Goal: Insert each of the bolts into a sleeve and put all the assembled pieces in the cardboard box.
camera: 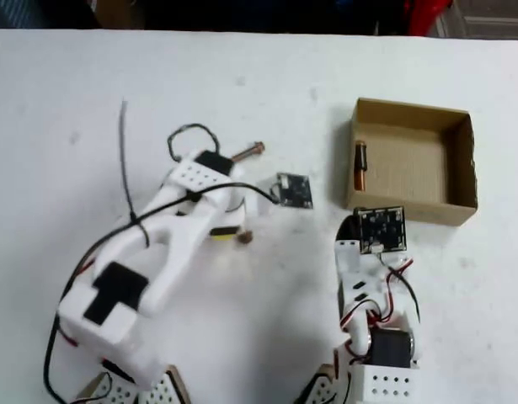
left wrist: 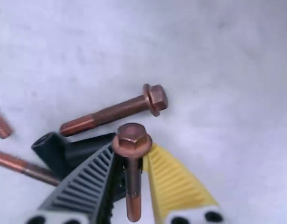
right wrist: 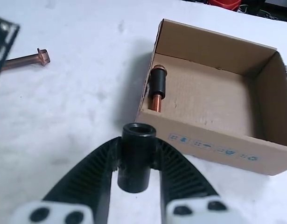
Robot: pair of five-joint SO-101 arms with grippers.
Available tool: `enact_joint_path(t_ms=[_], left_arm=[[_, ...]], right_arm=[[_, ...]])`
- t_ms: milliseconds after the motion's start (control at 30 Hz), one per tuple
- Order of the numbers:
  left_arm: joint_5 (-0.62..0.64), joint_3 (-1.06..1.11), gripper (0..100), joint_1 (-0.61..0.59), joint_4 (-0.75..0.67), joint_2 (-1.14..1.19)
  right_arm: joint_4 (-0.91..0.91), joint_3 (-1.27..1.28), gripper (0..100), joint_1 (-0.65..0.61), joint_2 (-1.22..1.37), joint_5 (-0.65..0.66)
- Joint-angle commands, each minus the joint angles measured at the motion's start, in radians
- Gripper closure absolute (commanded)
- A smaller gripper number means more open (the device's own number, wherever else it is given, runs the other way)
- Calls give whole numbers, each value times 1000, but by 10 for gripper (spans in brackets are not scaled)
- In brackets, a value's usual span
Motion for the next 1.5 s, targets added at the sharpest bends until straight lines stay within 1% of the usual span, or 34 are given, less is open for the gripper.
enact_joint_path(t_ms=[0, 200, 300, 400, 500, 667, 800, 933, 1167, 1333, 1467], left_arm=[[133, -31, 979, -16, 17, -185], [333, -31, 978, -79, 17, -318], [439, -31, 978, -116, 17, -364], [496, 8, 978, -137, 17, -410], [509, 75, 978, -137, 17, -464], [503, 176, 978, -137, 12, -605], [509, 244, 978, -137, 14, -745], [517, 322, 978, -156, 9, -878], [740, 400, 978, -266, 8, -1078], [819, 405, 977, -236, -5, -1175], [962, 405, 977, -209, -51, -1219]], right_arm=[[-2, -9, 982, -44, -10, -8], [1, -8, 982, -113, -10, -8], [1, -8, 982, -174, -10, -8], [1, -8, 982, -242, -10, -8], [2, -8, 982, -298, -10, 0], [2, -8, 982, -429, -10, -2], [-13, 8, 982, -478, -10, -5], [-68, 32, 982, -519, -10, -5], [-206, 89, 982, -582, -10, -8], [-268, 91, 982, -601, -10, -11], [-298, 91, 982, -610, -10, -127]])
